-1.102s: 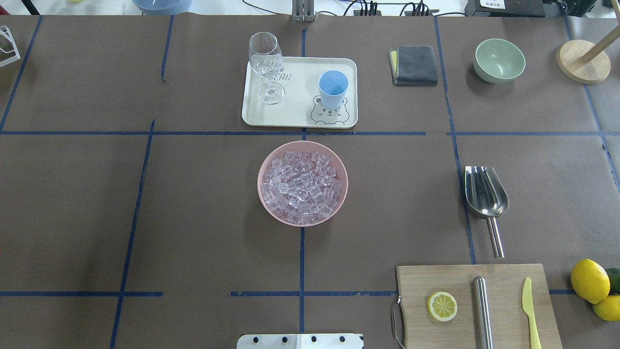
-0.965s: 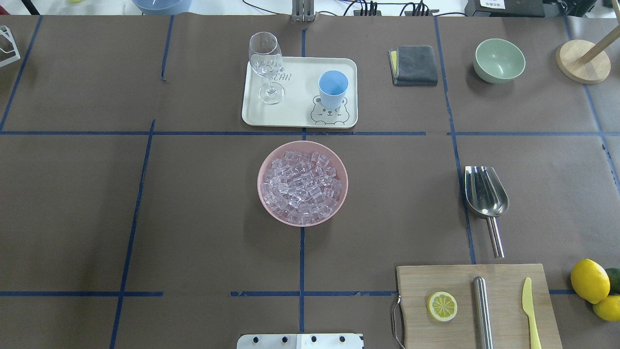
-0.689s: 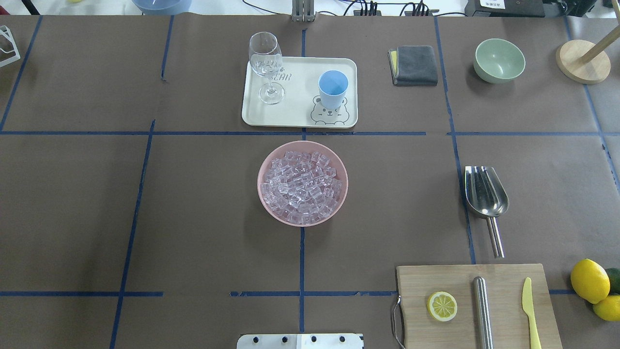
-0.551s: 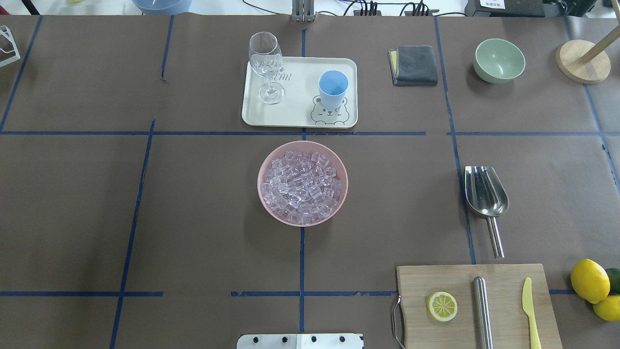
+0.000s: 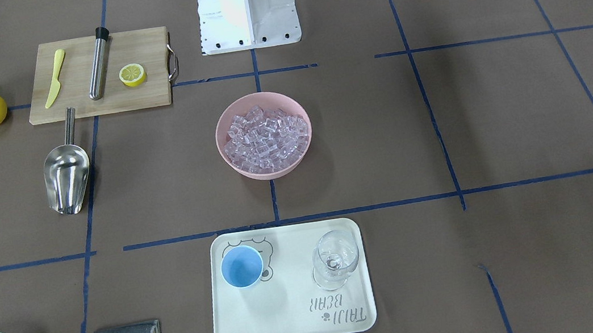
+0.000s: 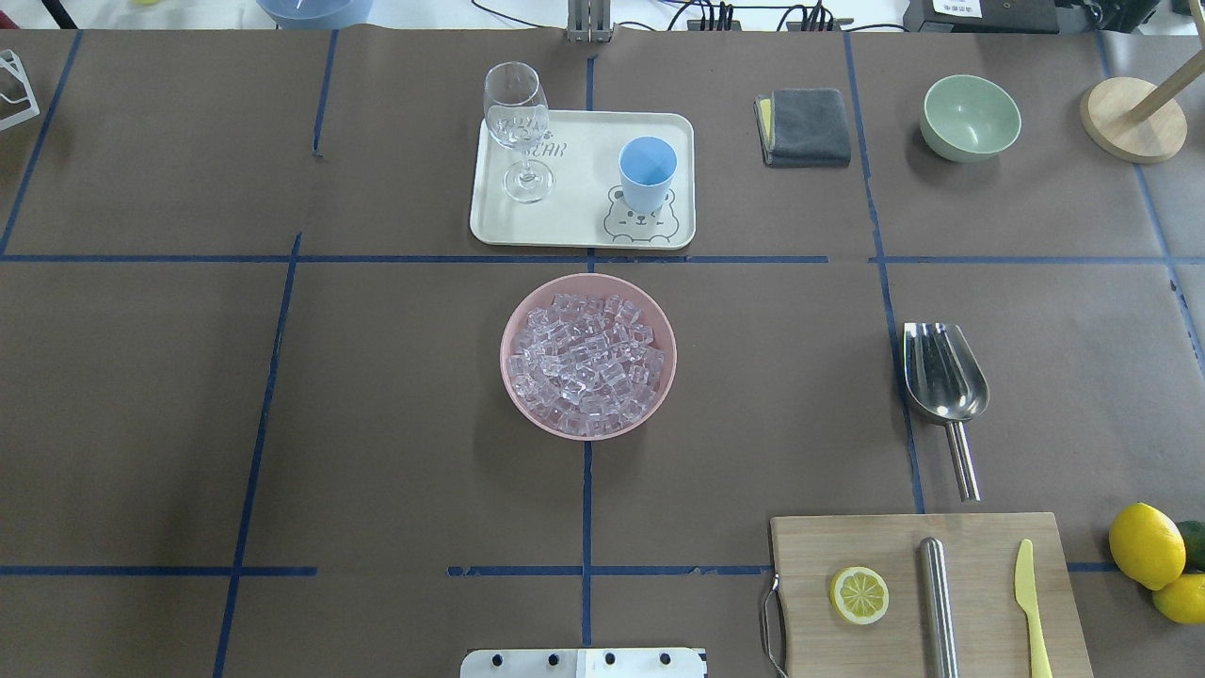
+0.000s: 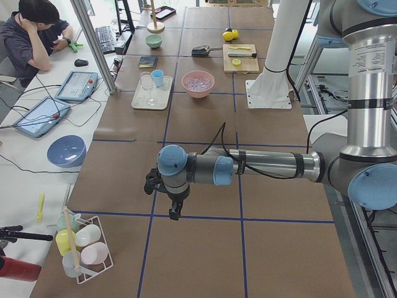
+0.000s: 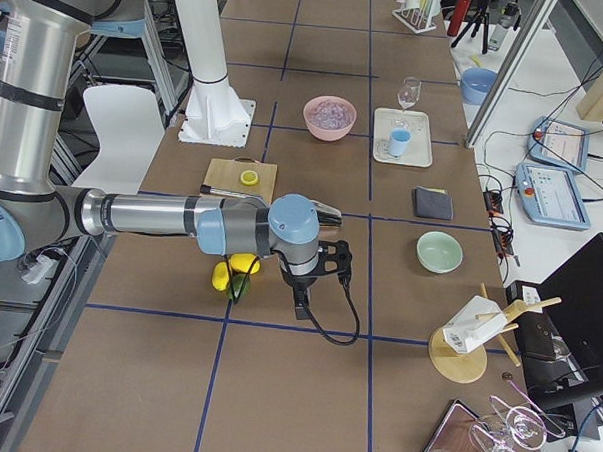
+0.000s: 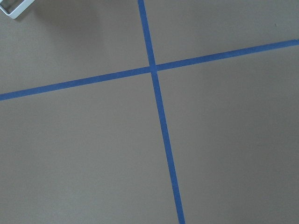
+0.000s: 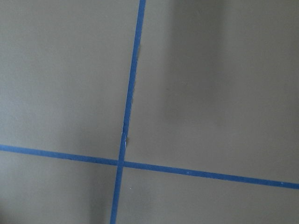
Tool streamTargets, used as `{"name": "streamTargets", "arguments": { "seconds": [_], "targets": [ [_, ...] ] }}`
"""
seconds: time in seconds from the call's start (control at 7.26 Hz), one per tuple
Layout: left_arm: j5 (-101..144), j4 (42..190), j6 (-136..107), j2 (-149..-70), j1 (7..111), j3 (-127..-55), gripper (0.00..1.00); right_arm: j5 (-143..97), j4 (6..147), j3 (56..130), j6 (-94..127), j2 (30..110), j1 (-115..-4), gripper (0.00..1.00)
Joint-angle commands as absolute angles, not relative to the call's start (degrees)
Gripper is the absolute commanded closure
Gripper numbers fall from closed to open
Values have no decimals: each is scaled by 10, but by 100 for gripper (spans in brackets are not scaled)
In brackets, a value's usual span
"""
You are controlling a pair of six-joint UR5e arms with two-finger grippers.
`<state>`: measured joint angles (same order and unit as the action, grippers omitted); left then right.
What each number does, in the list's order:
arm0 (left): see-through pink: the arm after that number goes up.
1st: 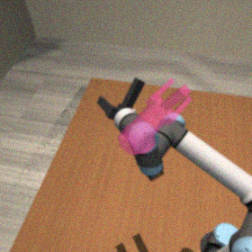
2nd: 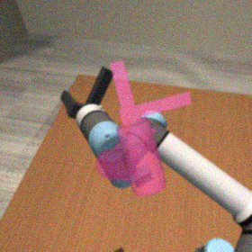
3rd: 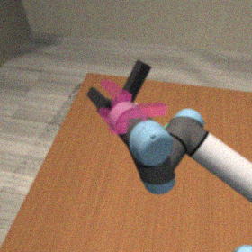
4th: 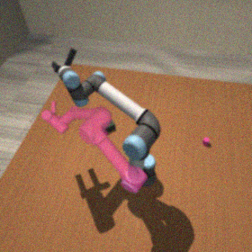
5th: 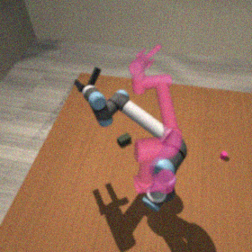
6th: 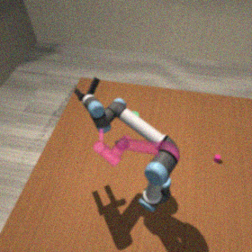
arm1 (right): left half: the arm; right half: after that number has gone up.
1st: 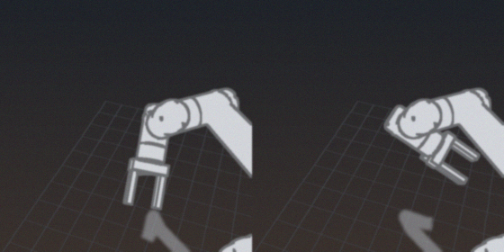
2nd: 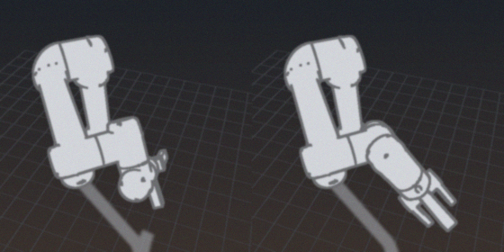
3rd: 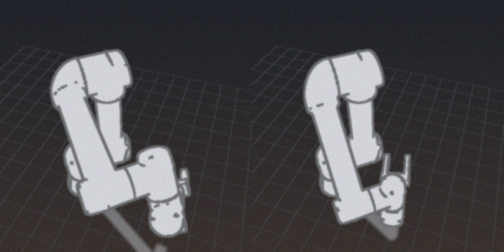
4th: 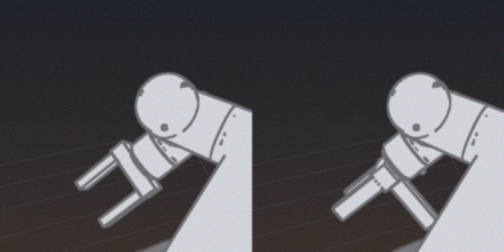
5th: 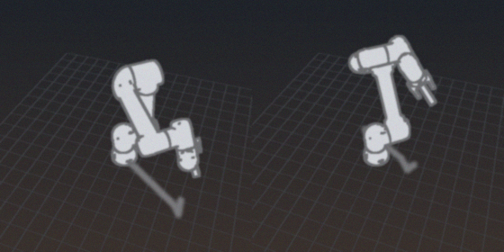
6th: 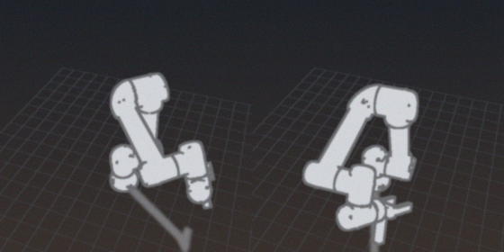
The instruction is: Put ice in cup with scoop
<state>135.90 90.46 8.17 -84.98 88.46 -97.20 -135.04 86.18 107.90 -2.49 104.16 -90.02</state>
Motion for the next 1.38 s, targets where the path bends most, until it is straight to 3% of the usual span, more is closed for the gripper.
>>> {"name": "streamTargets", "arguments": {
  "seconds": [0.0, 0.55, 1.1, 1.24],
  "targets": [
    [1361, 909, 82, -853, 883, -981, 0, -1354, 863, 1073, -22, 1029, -892, 0],
    [1435, 941, 76, -876, 882, -982, 0, -1352, 856, 1068, -23, 1027, -892, 0],
    [1454, 1089, 69, -882, 882, -978, 0, -1358, 858, 1071, -20, 1026, -882, 0],
    [1459, 1184, 62, -881, 876, -975, 0, -1358, 857, 1071, -21, 1026, -875, 0]
  ]
}}
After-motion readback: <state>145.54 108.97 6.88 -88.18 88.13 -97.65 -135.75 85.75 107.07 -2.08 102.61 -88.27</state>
